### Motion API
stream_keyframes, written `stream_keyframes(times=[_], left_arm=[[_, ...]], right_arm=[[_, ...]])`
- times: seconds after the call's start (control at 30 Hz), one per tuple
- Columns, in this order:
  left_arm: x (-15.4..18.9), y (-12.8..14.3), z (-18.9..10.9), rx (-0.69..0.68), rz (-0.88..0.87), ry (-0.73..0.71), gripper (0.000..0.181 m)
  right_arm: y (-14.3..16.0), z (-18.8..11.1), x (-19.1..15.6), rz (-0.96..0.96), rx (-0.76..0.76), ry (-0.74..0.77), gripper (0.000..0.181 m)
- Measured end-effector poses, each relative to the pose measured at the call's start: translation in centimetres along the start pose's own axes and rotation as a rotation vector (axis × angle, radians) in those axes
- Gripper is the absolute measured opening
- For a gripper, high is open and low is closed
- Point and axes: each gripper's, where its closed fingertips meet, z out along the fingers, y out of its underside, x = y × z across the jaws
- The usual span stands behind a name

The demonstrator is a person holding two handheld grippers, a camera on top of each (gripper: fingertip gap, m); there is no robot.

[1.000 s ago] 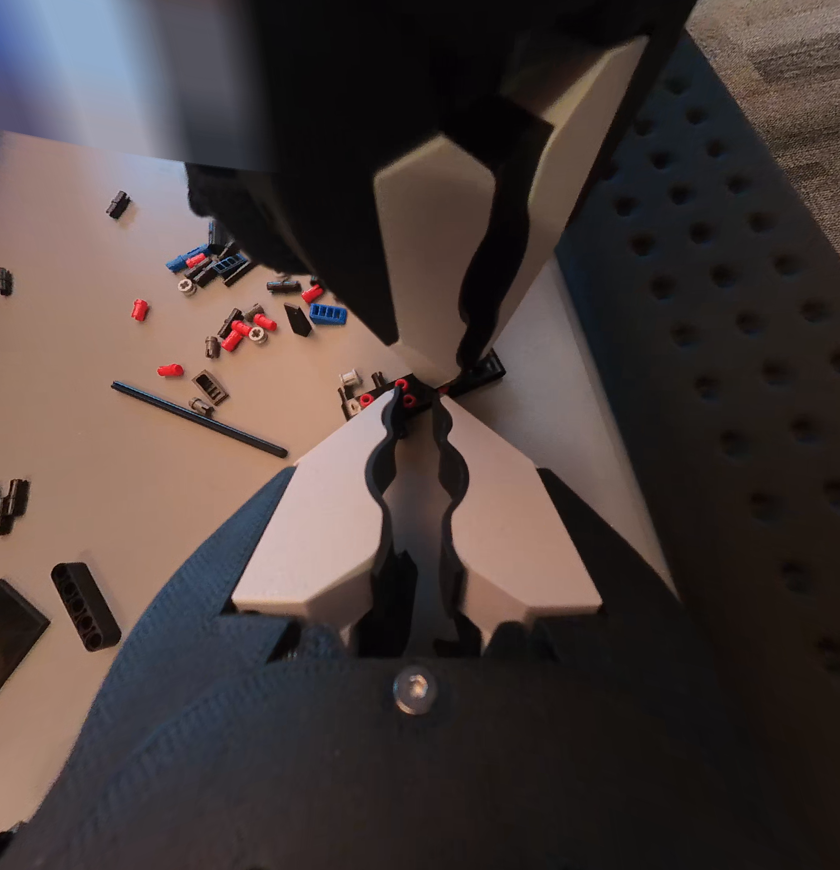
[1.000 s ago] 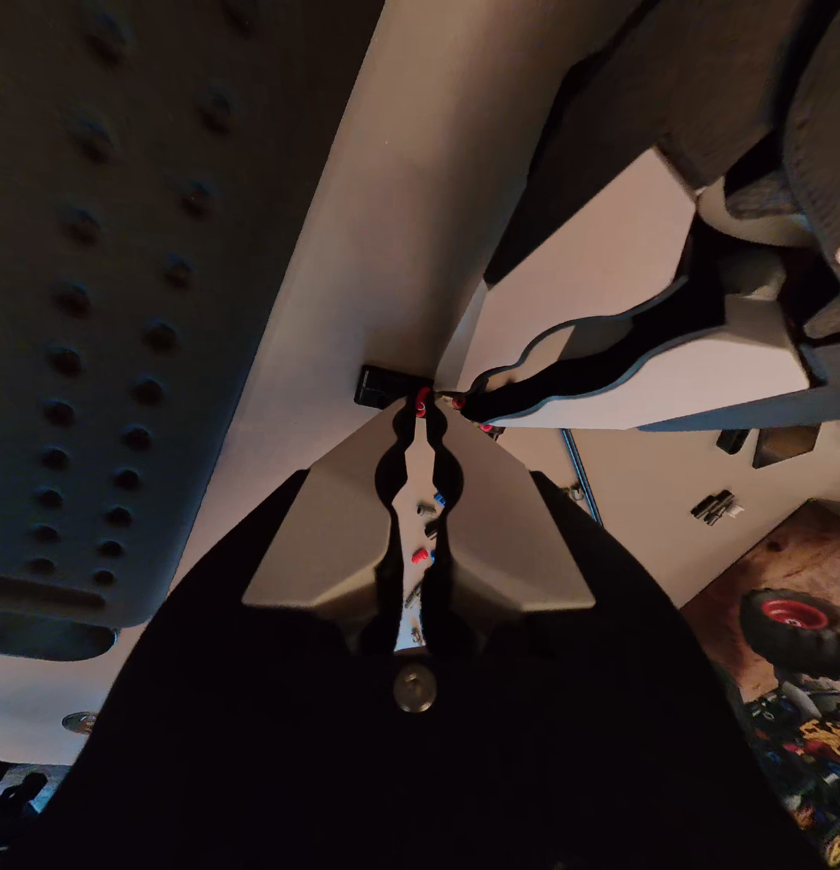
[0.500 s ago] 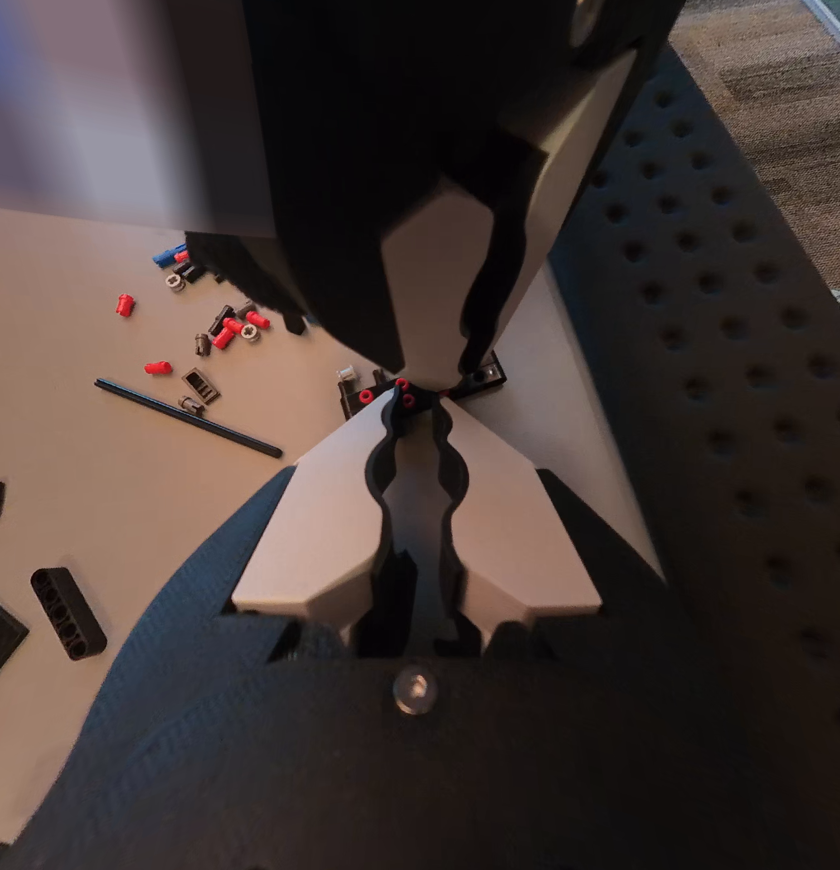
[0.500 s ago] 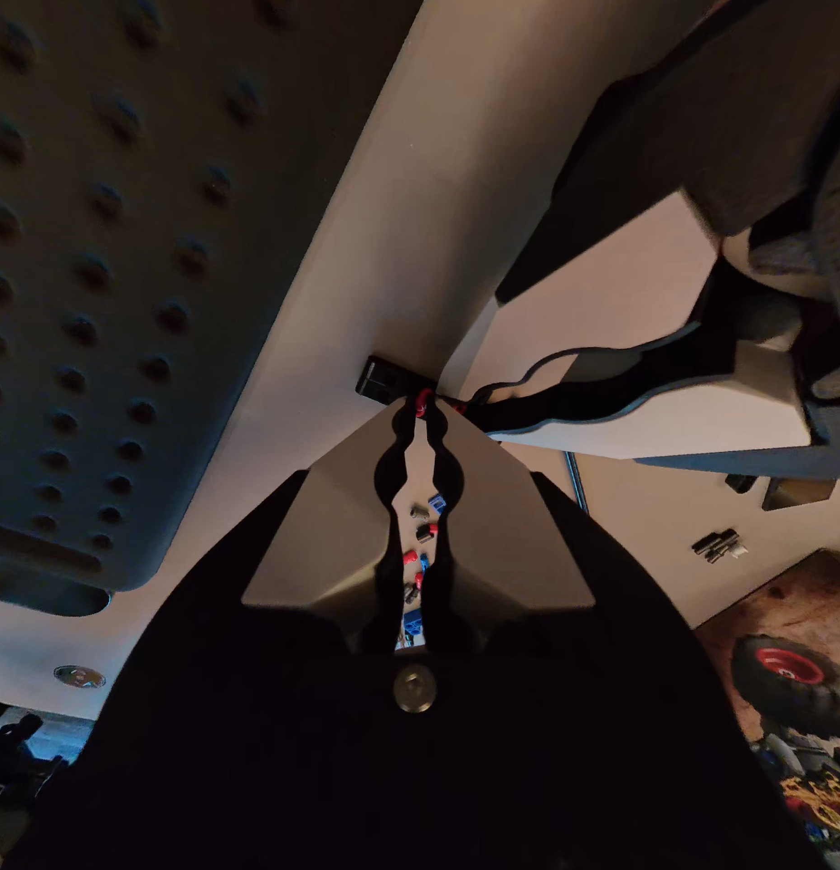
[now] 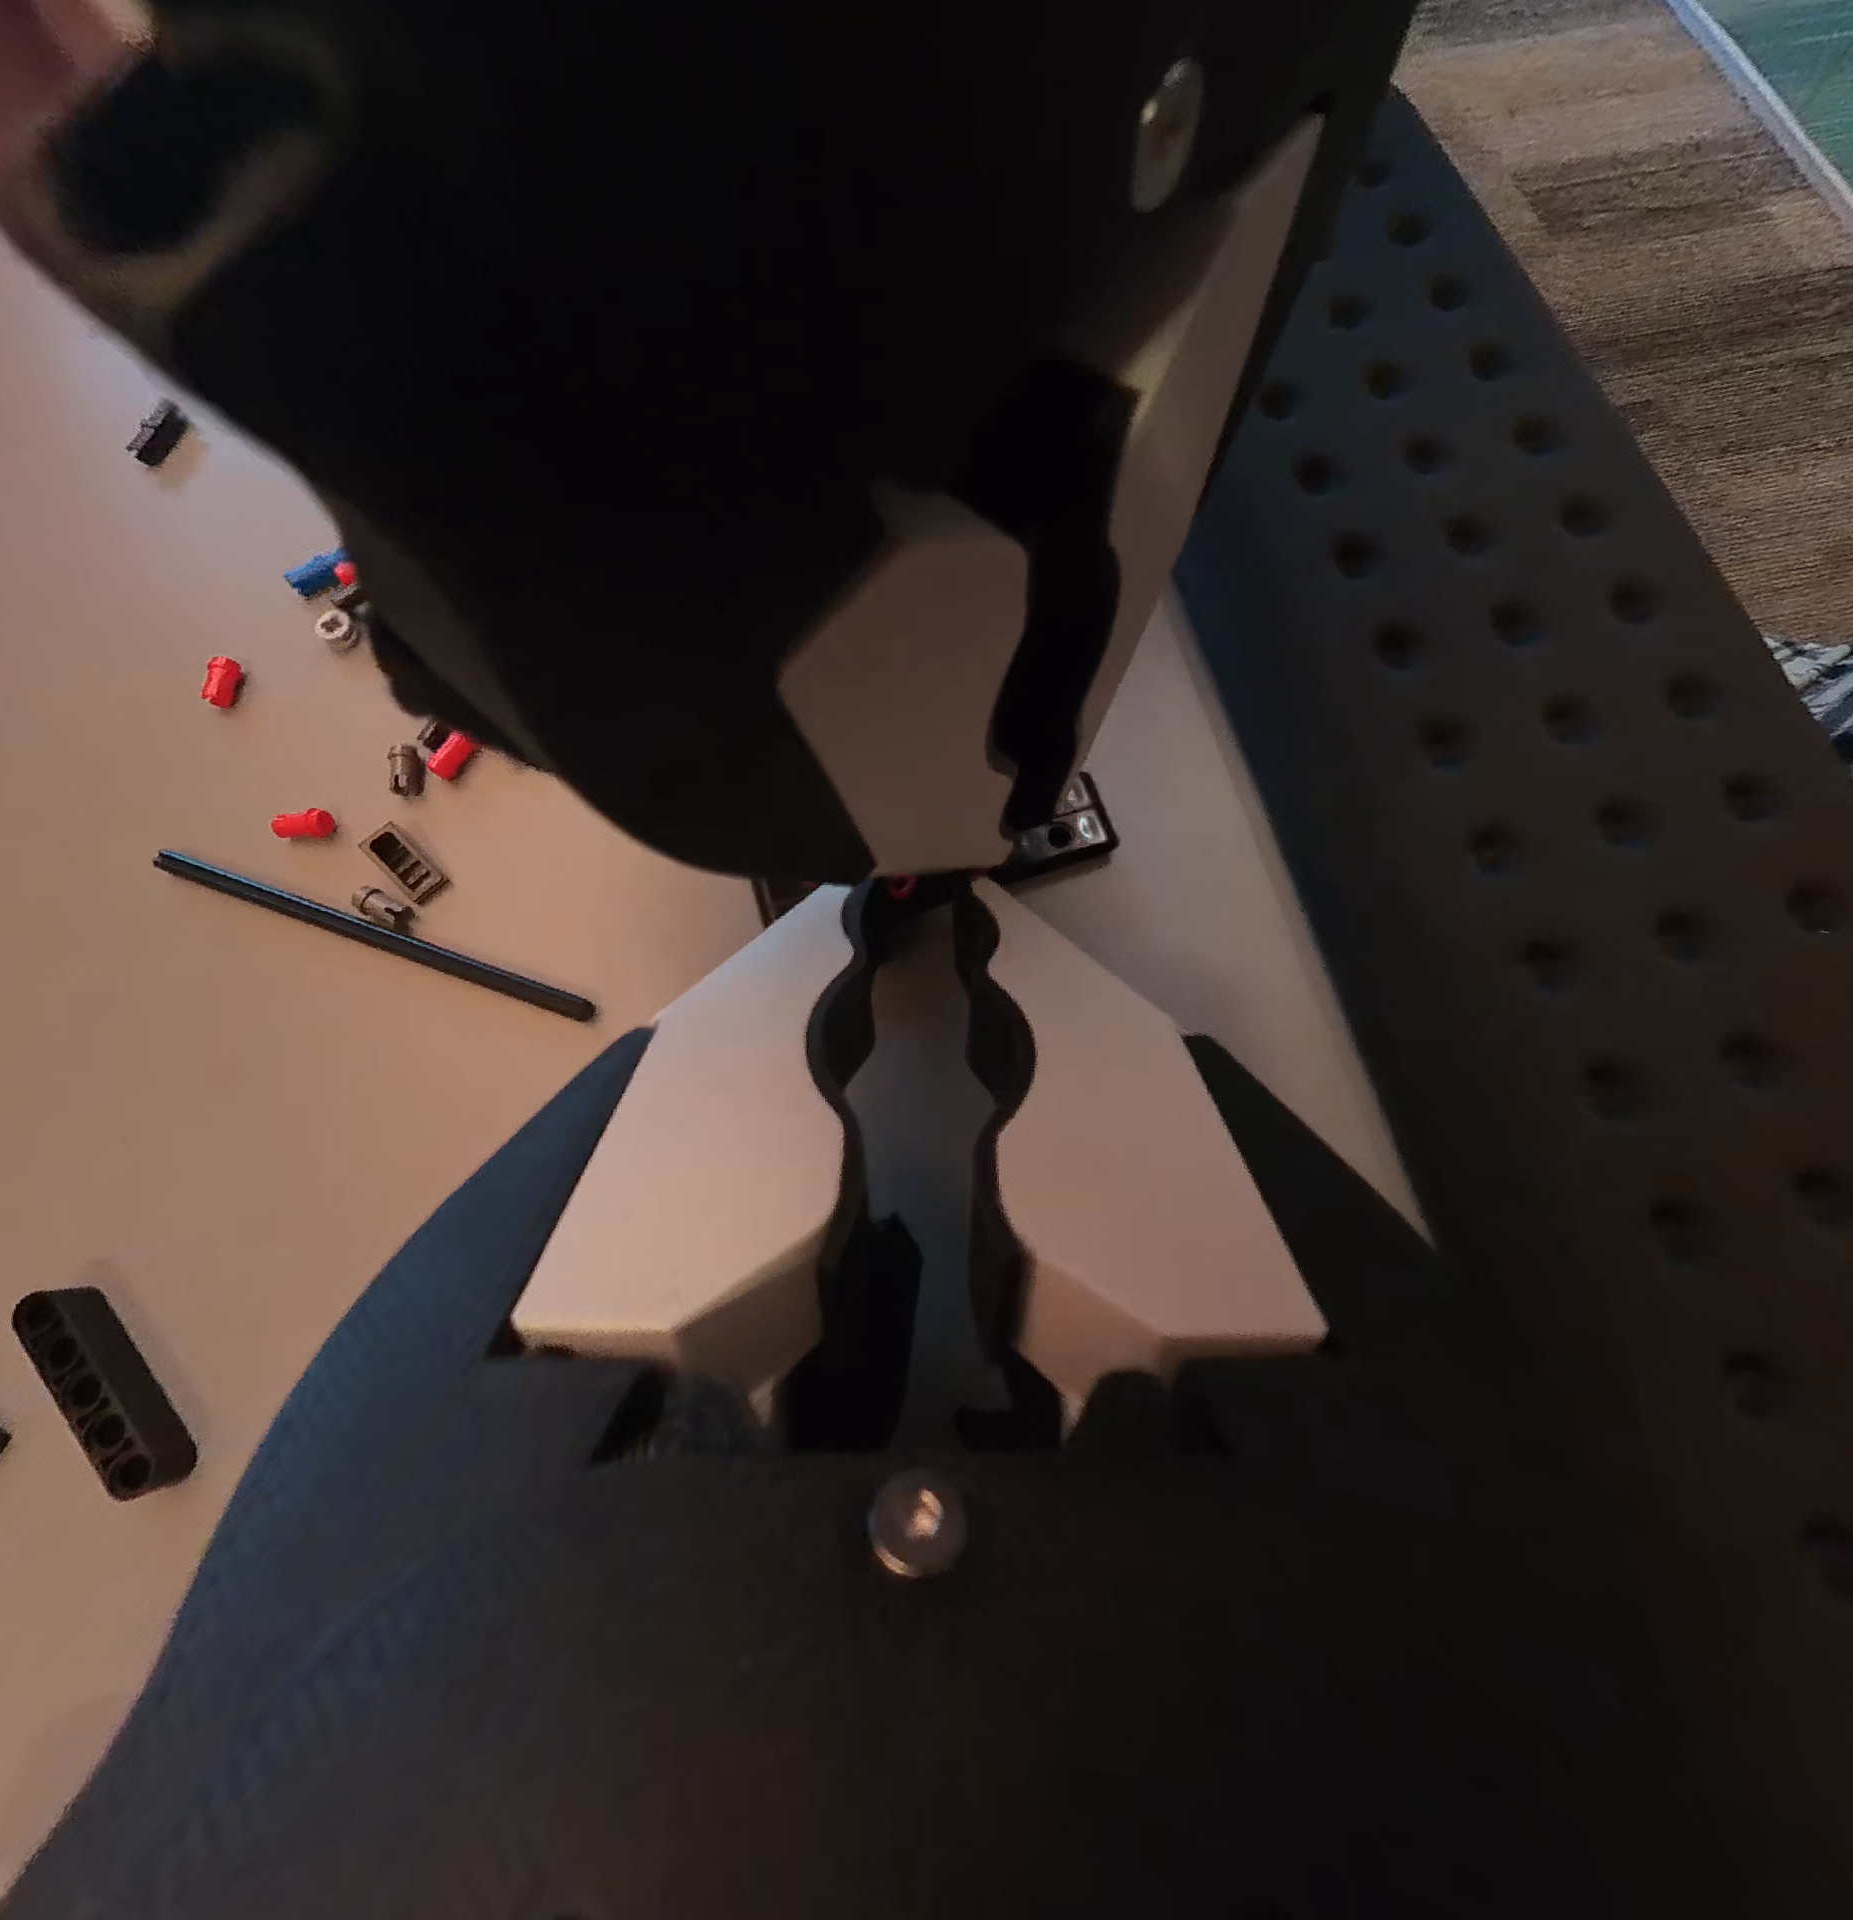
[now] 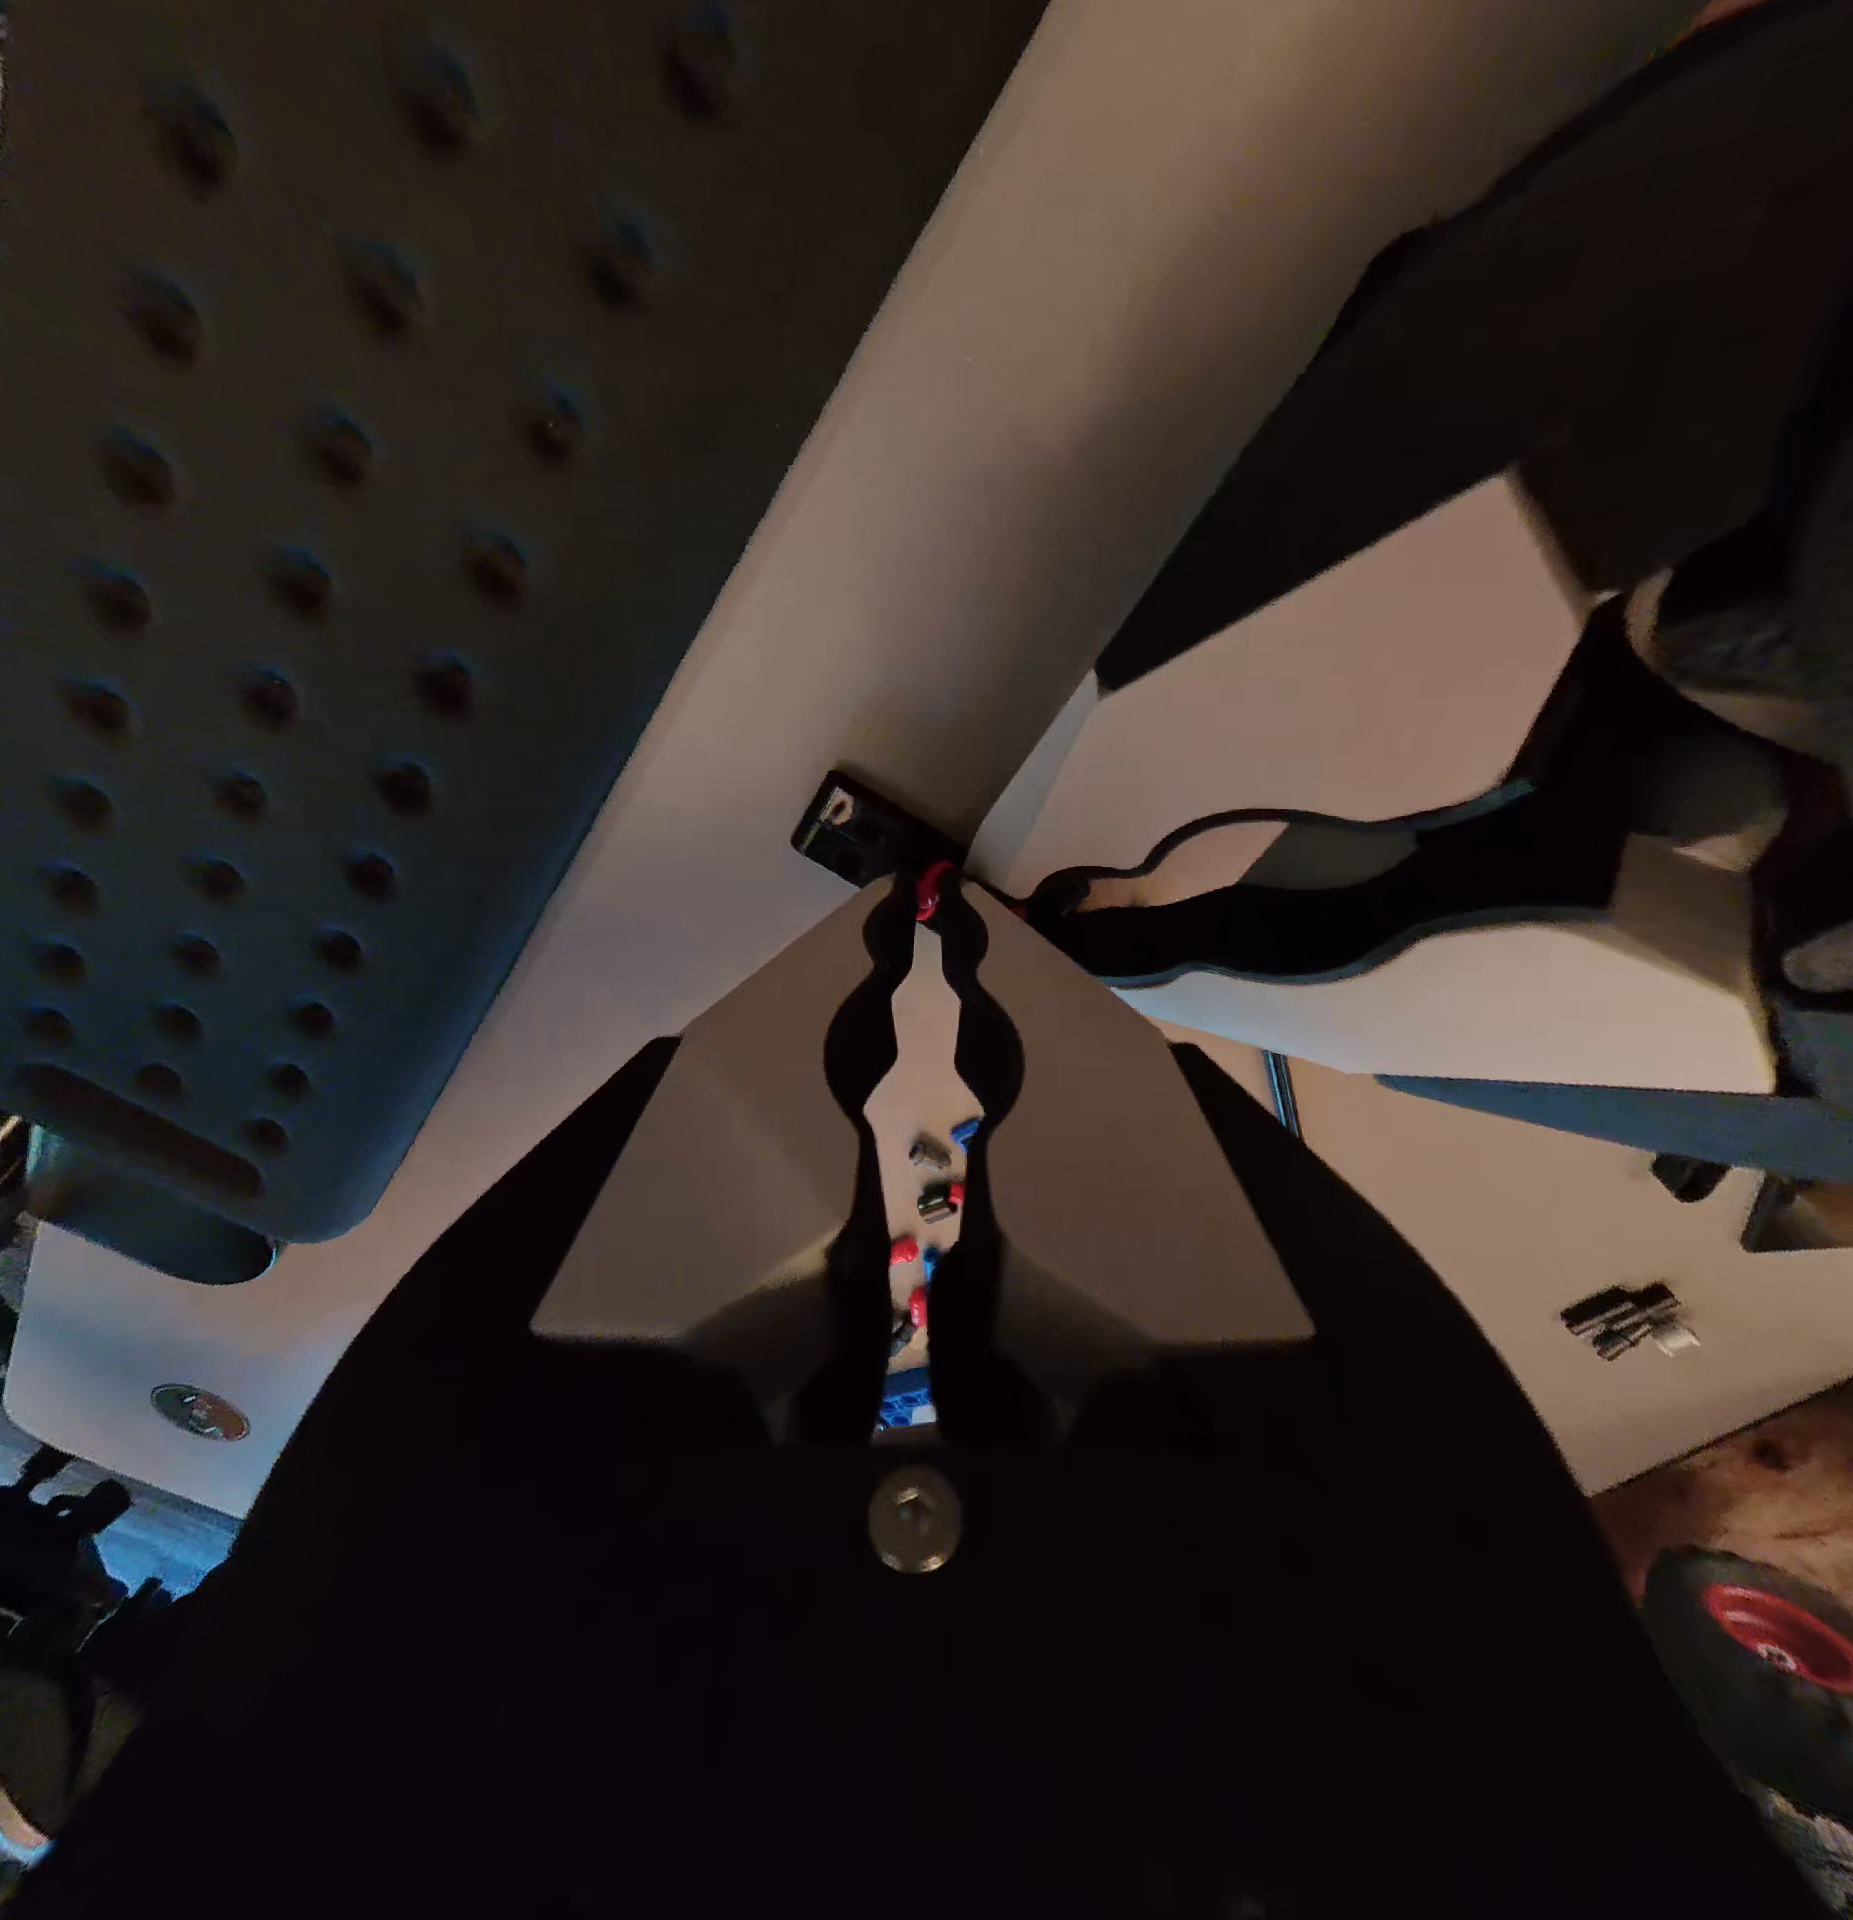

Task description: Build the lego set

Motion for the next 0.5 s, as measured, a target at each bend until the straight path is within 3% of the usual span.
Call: stream_keyframes(times=[0.27,0.5], left_arm=[[0.2,-0.04,-0.01,0.001,-0.003,0.019,0.01],[0.23,-0.08,-0.02,0.003,0.005,0.016,0.01]], right_arm=[[-0.16,-0.03,-0.06,0.028,0.044,-0.002,0.002],[-0.26,-0.11,0.05,0.151,0.154,0.082,0.003]])
